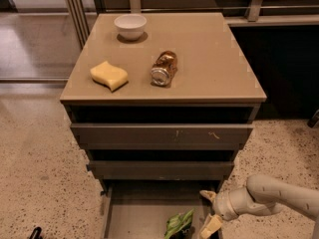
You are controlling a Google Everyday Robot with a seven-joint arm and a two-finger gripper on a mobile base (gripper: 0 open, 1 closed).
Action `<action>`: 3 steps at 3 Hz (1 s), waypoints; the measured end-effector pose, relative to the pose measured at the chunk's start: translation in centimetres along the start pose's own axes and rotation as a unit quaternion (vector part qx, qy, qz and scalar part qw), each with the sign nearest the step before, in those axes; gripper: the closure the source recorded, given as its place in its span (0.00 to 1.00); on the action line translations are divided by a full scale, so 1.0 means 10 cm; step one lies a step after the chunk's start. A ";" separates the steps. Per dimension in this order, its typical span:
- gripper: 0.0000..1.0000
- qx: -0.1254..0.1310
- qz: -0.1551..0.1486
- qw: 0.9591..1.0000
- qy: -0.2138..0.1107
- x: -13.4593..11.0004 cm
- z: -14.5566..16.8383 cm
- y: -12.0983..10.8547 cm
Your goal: Pick green rice chip bag from bottom drawer and place on counter
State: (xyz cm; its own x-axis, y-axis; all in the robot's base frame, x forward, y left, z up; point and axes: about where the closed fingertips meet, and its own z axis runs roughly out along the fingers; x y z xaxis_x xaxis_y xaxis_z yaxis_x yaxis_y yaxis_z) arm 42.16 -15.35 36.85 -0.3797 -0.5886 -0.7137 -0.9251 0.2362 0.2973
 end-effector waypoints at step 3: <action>0.00 -0.006 0.000 1.000 -0.030 0.16 0.30 -0.13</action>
Offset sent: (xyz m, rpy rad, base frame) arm 0.0025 0.0020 -0.0415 0.0807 -0.0186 -0.0621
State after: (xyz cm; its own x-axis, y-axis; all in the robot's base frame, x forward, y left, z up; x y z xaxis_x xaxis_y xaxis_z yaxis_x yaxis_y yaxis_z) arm 42.74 -14.30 33.47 -0.3797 -0.5412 -0.7503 -0.9251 0.2259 0.3052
